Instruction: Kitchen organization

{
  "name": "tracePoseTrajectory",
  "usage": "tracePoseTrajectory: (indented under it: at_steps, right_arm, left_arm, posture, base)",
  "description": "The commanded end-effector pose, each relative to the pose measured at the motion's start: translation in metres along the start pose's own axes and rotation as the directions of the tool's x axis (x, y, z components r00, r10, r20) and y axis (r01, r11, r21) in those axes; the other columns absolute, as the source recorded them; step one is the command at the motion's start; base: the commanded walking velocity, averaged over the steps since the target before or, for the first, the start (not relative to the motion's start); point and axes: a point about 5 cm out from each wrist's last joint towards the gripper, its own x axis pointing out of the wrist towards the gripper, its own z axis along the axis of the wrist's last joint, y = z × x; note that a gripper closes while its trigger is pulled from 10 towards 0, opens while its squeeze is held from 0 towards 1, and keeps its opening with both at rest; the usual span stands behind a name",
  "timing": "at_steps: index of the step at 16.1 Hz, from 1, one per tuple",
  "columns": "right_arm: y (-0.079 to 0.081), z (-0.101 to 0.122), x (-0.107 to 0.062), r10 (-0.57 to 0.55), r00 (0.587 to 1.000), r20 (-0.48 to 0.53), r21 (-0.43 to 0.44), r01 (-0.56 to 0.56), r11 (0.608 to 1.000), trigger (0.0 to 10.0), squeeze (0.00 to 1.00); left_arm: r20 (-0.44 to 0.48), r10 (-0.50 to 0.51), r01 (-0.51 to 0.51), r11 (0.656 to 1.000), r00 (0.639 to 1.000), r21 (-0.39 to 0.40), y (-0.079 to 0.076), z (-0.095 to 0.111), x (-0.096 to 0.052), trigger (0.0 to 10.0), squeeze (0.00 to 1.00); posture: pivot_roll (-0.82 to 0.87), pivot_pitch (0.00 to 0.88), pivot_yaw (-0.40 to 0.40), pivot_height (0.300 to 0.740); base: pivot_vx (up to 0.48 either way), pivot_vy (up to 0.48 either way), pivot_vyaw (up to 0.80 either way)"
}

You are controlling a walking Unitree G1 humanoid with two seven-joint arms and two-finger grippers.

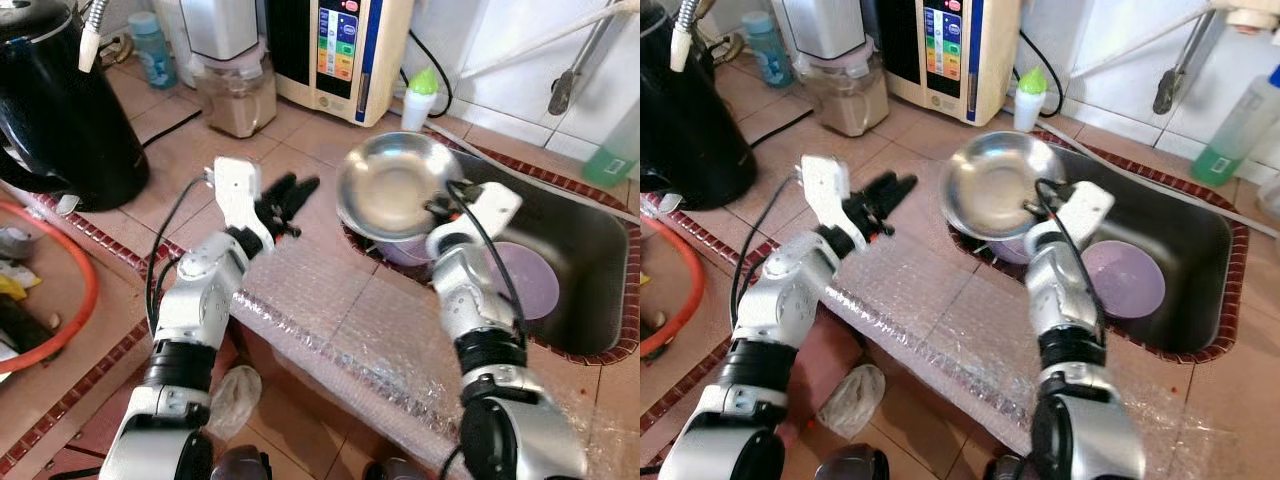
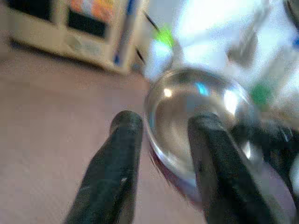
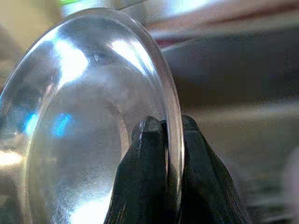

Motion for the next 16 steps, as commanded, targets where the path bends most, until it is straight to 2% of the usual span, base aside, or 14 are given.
tracePoseTrajectory:
  at_steps: [1,2,3,4,5,6,7,8,9,13,14,16]
  right_arm:
    - [-0.011,-0.001,0.001,-0.091,0.996,0.017,-0.106,0.092,0.99,1.4,0.0]
    - [-0.02,-0.006,0.001,-0.151,0.988,0.008,-0.162,0.151,0.975,2.9,0.0]
    - [-0.028,-0.011,0.0,-0.192,0.981,-0.01,-0.201,0.186,0.962,3.1,0.0]
    - [-0.035,-0.017,-0.001,-0.224,0.974,-0.027,-0.223,0.212,0.952,5.0,0.0]
    - [-0.044,-0.026,-0.004,-0.264,0.963,-0.061,-0.237,0.243,0.941,10.0,0.0]
    - [-0.047,-0.029,-0.005,-0.283,0.957,-0.064,-0.257,0.258,0.931,10.0,0.0]
    - [-0.05,-0.033,-0.007,-0.29,0.954,-0.074,-0.256,0.263,0.93,10.0,0.14]
    - [-0.053,-0.035,-0.008,-0.3,0.95,-0.084,-0.247,0.272,0.93,10.0,1.0]
    - [-0.053,-0.036,-0.008,-0.297,0.951,-0.081,-0.228,0.273,0.935,10.0,1.0]
    - [-0.05,-0.03,-0.006,-0.226,0.973,-0.041,-0.163,0.217,0.962,10.0,1.0]
    - [-0.048,-0.026,-0.006,-0.185,0.983,-0.01,-0.134,0.182,0.974,10.0,1.0]
    - [-0.049,-0.019,-0.008,-0.115,0.992,0.051,-0.139,0.121,0.983,10.0,1.0]
  left_arm:
    - [-0.077,-0.066,0.068,0.998,0.995,0.017,-0.008,-0.011,-0.002,10.0,1.0]
    - [-0.122,-0.092,0.097,0.995,0.988,0.033,-0.01,-0.021,-0.005,10.0,1.0]
    - [-0.151,-0.097,0.106,0.993,0.984,0.057,-0.01,-0.026,-0.006,10.0,1.0]
    - [-0.172,-0.106,0.119,0.99,0.979,0.07,-0.011,-0.029,-0.006,10.0,1.0]
    - [-0.192,-0.111,0.131,0.987,0.975,0.096,-0.011,-0.03,-0.006,10.0,1.0]
    - [-0.196,-0.111,0.132,0.986,0.974,0.098,-0.011,-0.03,-0.006,10.0,1.0]
    - [-0.201,-0.114,0.136,0.986,0.973,0.099,-0.011,-0.03,-0.007,10.0,1.0]
    - [-0.214,-0.119,0.146,0.983,0.97,0.112,-0.011,-0.03,-0.007,10.0,1.0]
    - [-0.235,-0.126,0.162,0.977,0.964,0.139,-0.01,-0.031,-0.008,10.0,1.0]
    - [-0.237,-0.116,0.154,0.976,0.965,0.152,-0.007,-0.031,-0.007,10.0,1.0]
    - [-0.216,-0.096,0.133,0.978,0.972,0.162,-0.006,-0.029,-0.007,10.0,1.0]
    - [-0.156,-0.054,0.08,0.982,0.986,0.17,-0.006,-0.024,-0.006,10.0,1.0]
  posture:
    - [0.08,0.025,0.01,0.74]
    - [0.08,0.022,0.018,0.74]
    - [0.08,0.022,0.02,0.74]
    - [0.08,0.021,0.023,0.74]
    - [0.08,0.021,0.026,0.74]
    - [0.08,0.019,0.029,0.74]
    - [0.08,0.019,0.029,0.74]
    - [0.08,0.019,0.029,0.74]
    - [0.07,0.014,0.033,0.74]
    - [0.06,0.0,0.04,0.74]
    - [0.05,0.0,0.045,0.74]
    - [0.03,0.0,0.058,0.74]
  base:
    - [0.0,0.0,0.0]
    - [0.0,0.0,0.0]
    - [0.0,0.0,0.0]
    - [0.0,0.0,0.0]
    - [0.0,0.0,0.0]
    - [0.0,0.0,0.0]
    - [0.0,0.0,0.0]
    - [0.0,0.0,0.0]
    - [0.0,0.0,0.0]
    - [0.0,0.0,0.0]
    - [0.0,0.0,0.0]
    - [0.0,0.0,0.0]
